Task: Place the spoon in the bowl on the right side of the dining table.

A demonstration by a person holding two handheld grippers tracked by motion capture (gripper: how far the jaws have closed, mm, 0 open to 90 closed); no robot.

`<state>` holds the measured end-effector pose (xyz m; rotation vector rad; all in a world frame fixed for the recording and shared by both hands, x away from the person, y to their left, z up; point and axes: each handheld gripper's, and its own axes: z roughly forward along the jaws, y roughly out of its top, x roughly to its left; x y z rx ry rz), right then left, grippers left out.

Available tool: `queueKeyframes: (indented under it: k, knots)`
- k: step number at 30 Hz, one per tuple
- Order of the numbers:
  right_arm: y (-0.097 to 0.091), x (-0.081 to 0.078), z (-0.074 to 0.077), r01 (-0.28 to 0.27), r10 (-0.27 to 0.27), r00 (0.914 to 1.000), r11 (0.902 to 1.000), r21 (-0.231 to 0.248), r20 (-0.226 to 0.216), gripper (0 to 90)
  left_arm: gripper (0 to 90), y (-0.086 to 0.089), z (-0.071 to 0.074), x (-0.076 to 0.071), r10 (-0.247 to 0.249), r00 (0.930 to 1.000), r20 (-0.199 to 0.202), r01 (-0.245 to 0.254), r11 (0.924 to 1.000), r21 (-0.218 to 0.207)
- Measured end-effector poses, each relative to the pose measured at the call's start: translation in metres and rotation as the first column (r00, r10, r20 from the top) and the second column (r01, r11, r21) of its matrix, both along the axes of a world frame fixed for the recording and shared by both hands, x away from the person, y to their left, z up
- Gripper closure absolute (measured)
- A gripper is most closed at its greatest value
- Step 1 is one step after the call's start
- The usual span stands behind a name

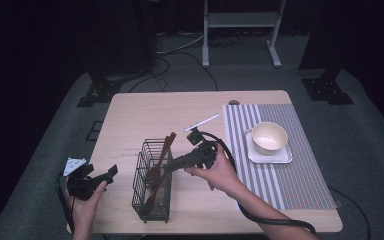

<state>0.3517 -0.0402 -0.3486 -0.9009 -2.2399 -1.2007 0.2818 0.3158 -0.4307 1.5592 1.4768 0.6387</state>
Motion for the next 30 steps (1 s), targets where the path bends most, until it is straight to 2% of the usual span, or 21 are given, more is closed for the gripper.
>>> queueKeyframes:
  k: [5,14,21,25,30]
  knots:
    - [0.004,0.000,-0.001,-0.002,0.002,1.0000,0.9999,-0.010,0.003,48.9,4.9,0.001,0.001,0.000,0.002,1.0000,0.001,-0.002,1.0000,0.000]
    - [0.008,0.000,-0.003,0.014,-0.014,0.9998,0.9992,-0.036,0.010,59.5,4.9,0.001,0.001,-0.001,0.005,1.0000,0.004,-0.005,1.0000,-0.002]
    - [0.012,-0.001,-0.002,0.019,-0.017,0.9994,0.9983,-0.055,0.030,71.9,4.9,0.001,0.001,-0.001,0.005,1.0000,0.004,-0.005,1.0000,0.001]
    - [0.012,-0.002,-0.002,0.018,-0.017,0.9994,0.9985,-0.051,0.029,77.7,4.9,0.001,0.001,-0.002,0.009,0.9999,0.005,-0.009,1.0000,0.000]
    - [0.010,-0.002,-0.003,0.018,-0.017,0.9996,0.9990,-0.042,0.022,79.5,4.9,0.001,0.001,-0.002,0.010,0.9999,0.006,-0.010,0.9999,0.000]
